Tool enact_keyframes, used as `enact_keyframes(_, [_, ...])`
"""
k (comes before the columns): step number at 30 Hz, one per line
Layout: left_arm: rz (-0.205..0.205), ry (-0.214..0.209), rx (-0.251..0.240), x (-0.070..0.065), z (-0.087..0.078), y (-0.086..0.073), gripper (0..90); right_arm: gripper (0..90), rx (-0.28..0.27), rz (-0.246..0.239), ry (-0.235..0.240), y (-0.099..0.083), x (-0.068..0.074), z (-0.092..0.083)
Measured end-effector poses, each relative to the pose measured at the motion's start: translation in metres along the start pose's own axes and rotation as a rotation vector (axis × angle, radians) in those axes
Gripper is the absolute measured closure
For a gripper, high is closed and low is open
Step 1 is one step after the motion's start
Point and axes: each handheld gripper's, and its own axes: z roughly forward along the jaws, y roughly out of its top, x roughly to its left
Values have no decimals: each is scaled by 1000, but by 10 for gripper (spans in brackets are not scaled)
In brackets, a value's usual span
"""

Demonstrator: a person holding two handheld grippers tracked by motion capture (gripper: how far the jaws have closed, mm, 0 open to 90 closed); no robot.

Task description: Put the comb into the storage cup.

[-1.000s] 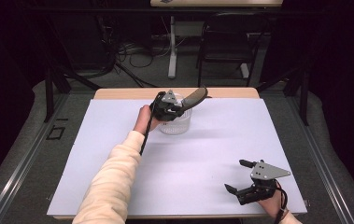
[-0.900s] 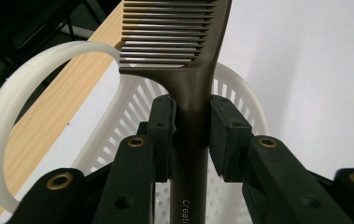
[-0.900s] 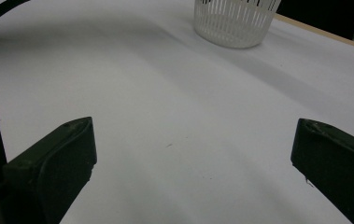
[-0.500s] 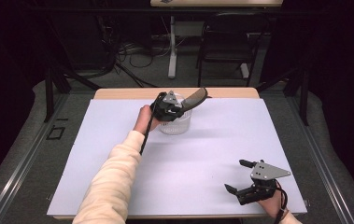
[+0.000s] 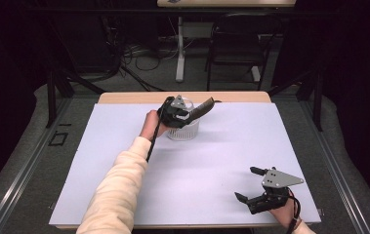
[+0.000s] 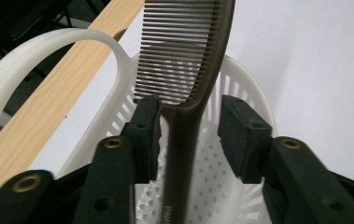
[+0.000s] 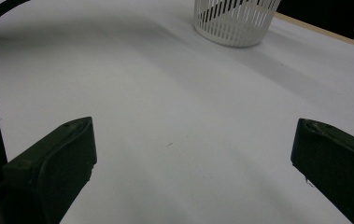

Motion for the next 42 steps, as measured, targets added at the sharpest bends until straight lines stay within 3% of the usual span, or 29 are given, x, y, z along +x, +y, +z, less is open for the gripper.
enact_keyframes(7, [-27,3,-26,0,-8,1,412,0,2,0,3,0,0,1])
enact_keyframes(12, [-92,5,-53,-1,-17,2,245,0,4,-1,3,0,0,0])
enact_keyframes(20, [-110,43,-44,-3,-35,7,24,0,5,1,2,0,0,1])
enact_keyframes(30, [-135,60,-55,-10,-56,7,0,0,5,-6,0,0,0,1])
enact_keyframes(34, [-139,57,-34,-14,-61,3,0,0,4,-6,1,0,0,1])
enact_keyframes(42, [-163,91,-14,-17,-76,-4,0,0,5,-5,-2,0,0,0])
